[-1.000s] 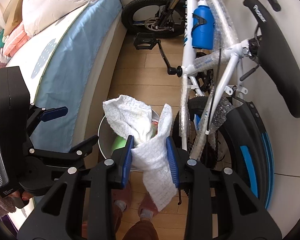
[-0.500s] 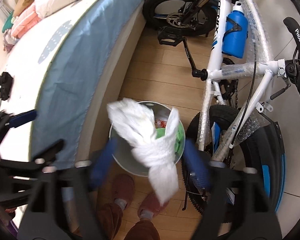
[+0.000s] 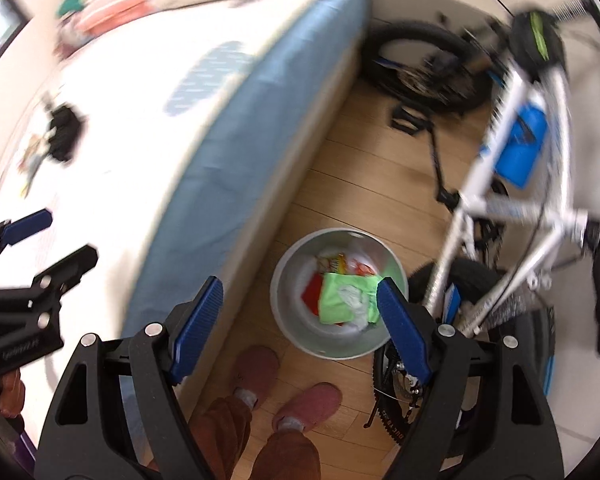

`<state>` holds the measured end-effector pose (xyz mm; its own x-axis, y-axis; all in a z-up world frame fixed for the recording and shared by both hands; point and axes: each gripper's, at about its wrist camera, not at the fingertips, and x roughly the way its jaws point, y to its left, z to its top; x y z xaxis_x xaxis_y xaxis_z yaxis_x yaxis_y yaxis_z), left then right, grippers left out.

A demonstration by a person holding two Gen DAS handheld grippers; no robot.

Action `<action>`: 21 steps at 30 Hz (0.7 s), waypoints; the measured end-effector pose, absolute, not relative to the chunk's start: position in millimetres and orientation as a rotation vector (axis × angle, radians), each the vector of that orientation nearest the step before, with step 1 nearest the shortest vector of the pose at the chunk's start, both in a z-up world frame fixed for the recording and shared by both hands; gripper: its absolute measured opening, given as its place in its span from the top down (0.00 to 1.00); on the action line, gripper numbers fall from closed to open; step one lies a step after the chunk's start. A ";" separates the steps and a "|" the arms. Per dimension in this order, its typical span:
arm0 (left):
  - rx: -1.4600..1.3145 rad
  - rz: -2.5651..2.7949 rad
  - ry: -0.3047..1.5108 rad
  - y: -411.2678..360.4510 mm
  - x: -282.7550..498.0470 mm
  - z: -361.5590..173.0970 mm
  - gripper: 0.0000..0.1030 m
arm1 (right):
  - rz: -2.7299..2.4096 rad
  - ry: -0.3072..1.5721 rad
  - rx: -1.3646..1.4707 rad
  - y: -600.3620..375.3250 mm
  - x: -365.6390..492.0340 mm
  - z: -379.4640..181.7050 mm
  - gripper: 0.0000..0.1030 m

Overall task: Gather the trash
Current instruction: 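Move both open tools back over the bed toward the black bag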

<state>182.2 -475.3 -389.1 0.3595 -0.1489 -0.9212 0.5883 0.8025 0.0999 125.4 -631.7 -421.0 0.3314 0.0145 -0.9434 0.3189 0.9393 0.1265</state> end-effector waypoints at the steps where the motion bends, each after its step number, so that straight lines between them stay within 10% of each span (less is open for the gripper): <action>1: 0.436 -0.473 1.107 -464.5 183.2 -379.4 0.21 | -0.177 1.232 0.283 -620.5 129.5 -410.7 0.26; 21: 0.183 -0.003 0.978 -236.0 209.3 -155.8 0.21 | 0.268 1.007 -0.073 -376.4 228.8 -156.1 0.26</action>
<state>209.3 -236.0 -155.8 0.5595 0.0798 -0.8249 0.0849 0.9846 0.1529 228.8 -376.4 -156.1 0.5048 0.1885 -0.8424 -0.2555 0.9648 0.0628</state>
